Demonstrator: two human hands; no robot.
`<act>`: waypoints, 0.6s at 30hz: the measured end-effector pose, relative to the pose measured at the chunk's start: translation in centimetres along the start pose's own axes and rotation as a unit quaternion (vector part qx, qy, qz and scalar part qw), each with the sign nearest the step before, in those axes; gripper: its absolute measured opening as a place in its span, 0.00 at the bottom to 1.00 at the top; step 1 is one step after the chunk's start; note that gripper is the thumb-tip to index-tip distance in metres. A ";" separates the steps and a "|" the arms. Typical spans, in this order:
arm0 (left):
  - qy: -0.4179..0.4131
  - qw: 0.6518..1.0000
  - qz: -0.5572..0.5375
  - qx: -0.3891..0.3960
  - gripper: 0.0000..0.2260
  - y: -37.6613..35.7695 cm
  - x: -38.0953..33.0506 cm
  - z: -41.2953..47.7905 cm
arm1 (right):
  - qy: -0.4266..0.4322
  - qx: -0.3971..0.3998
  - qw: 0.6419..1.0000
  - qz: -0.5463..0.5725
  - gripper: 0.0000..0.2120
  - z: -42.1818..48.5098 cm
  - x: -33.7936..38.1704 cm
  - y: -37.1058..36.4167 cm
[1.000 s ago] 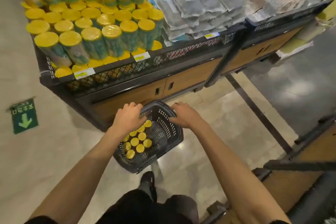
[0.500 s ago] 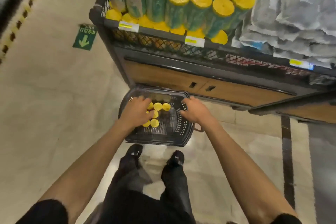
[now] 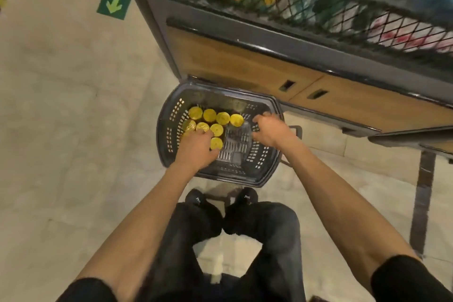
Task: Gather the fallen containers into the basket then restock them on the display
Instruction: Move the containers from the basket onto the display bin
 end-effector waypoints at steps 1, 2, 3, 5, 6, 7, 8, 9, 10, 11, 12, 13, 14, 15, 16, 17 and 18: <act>-0.002 1.000 0.004 0.003 0.19 -1.8 0.7 1.0 | -0.002 0.001 1.000 -0.011 0.25 1.4 0.1 -1.2; -0.004 1.000 0.011 0.007 0.20 -3.6 1.5 2.0 | -0.002 0.001 1.000 -0.018 0.26 2.9 0.2 -2.4; -0.007 1.000 0.020 0.011 0.20 -5.4 2.2 2.9 | 0.000 -0.003 1.000 -0.022 0.26 4.4 0.3 -3.6; -0.009 0.999 0.028 0.015 0.22 -8.9 3.8 4.9 | 0.003 -0.012 1.000 -0.022 0.26 7.4 0.6 -5.9; -0.008 0.999 0.024 0.023 0.22 -10.6 4.7 5.8 | 0.001 -0.014 1.000 -0.021 0.26 8.9 0.8 -7.2; -0.008 0.999 0.019 0.033 0.22 -12.2 5.5 6.7 | 0.001 -0.016 1.000 -0.022 0.26 10.3 0.9 -8.5; -0.009 0.999 0.018 0.042 0.23 -13.8 6.4 7.7 | 0.003 -0.021 0.999 -0.027 0.26 11.8 1.0 -9.7; -0.014 0.999 0.024 0.047 0.23 -15.1 7.2 8.7 | 0.004 -0.025 0.999 -0.029 0.25 13.2 1.1 -10.9; -0.020 0.998 0.035 0.046 0.23 -16.4 7.9 9.6 | 0.003 -0.029 0.999 -0.026 0.24 14.7 1.1 -12.0; -0.021 0.998 0.047 0.041 0.24 -17.6 8.7 10.6 | 0.002 -0.034 0.999 -0.021 0.24 16.1 1.1 -13.1; -0.017 0.998 0.055 0.037 0.24 -18.8 9.4 11.7 | 0.001 -0.041 0.999 -0.016 0.24 17.5 1.0 -14.1; -0.009 0.998 0.057 0.039 0.25 -19.9 10.1 12.8 | 0.000 -0.047 0.999 -0.013 0.24 18.8 1.0 -15.2; -0.001 0.998 0.055 0.044 0.25 -21.1 10.5 13.9 | 0.001 -0.050 0.999 -0.011 0.24 20.1 1.0 -16.2; 0.004 0.997 0.053 0.050 0.25 -22.2 10.7 14.9 | 0.002 -0.053 0.999 -0.009 0.24 21.4 1.0 -17.2; 0.002 0.997 0.054 0.055 0.25 -23.3 10.7 15.9 | 0.001 -0.055 0.998 -0.006 0.25 22.7 0.9 -18.1; -0.002 0.996 0.057 0.062 0.25 -24.4 10.7 16.8 | 0.002 -0.058 0.998 0.000 0.25 23.9 0.8 -18.9; -0.005 0.996 0.061 0.069 0.25 -25.5 10.7 17.5 | 0.002 -0.063 0.998 0.007 0.26 25.1 0.7 -19.7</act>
Point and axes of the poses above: each hand's wrist, its own z-axis towards the middle knuckle, its own y-axis out of the back of the hand, x = y × z, the point moved 7 cm from there along z, towards the middle knuckle, and after that the axes turned 11 degrees about -y, right-handed, at the moved point
